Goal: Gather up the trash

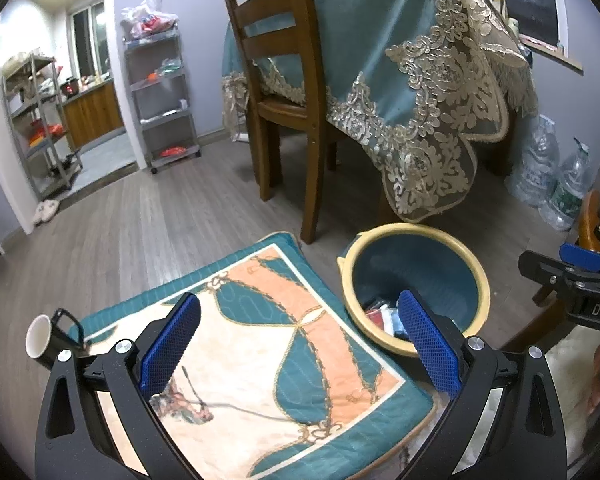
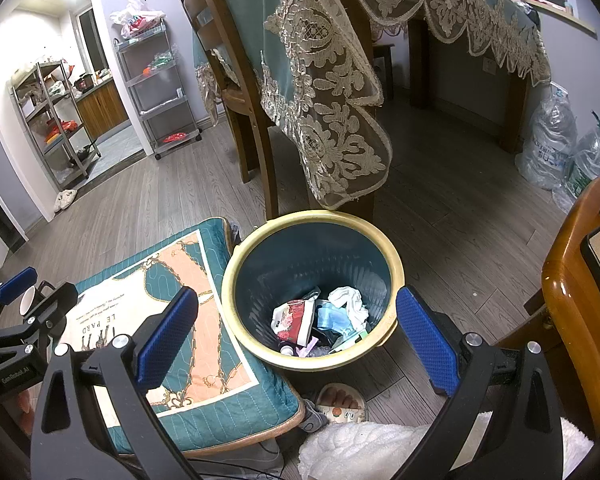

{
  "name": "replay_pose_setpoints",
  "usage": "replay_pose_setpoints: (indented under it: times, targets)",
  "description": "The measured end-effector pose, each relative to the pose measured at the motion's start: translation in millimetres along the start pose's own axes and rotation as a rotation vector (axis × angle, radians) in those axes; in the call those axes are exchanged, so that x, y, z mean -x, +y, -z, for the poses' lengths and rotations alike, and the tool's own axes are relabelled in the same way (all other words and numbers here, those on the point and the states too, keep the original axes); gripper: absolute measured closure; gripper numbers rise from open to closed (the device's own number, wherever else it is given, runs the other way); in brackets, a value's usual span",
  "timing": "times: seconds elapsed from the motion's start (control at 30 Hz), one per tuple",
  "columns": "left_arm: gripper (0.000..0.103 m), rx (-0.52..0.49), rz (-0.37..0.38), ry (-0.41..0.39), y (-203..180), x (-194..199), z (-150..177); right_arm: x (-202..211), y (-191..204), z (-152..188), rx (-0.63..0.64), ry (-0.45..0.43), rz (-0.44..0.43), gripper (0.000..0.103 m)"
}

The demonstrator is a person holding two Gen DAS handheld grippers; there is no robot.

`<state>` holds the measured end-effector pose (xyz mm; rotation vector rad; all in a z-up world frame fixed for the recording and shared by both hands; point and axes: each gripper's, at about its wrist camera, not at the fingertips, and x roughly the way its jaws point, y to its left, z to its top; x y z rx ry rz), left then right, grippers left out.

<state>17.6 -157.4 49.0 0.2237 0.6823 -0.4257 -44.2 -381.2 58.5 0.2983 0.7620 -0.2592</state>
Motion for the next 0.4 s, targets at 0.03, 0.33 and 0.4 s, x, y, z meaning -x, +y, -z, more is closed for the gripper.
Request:
replay_pose_setpoints:
  times: [0.03,0.33,0.4]
  targets:
    - [0.005,-0.003,0.006,0.002,-0.4,-0.5,0.6,0.0,-0.1,0.0,0.000,0.000,0.000,0.006]
    - [0.005,-0.047,0.010,0.029,-7.9,-3.8,1.2,-0.1,-0.1,-0.1,-0.001,0.000,0.000,0.006]
    - [0.005,-0.040,0.009,0.038,-6.7,-4.7,1.5,-0.1,-0.1,-0.1,-0.001,0.001,0.000,0.006]
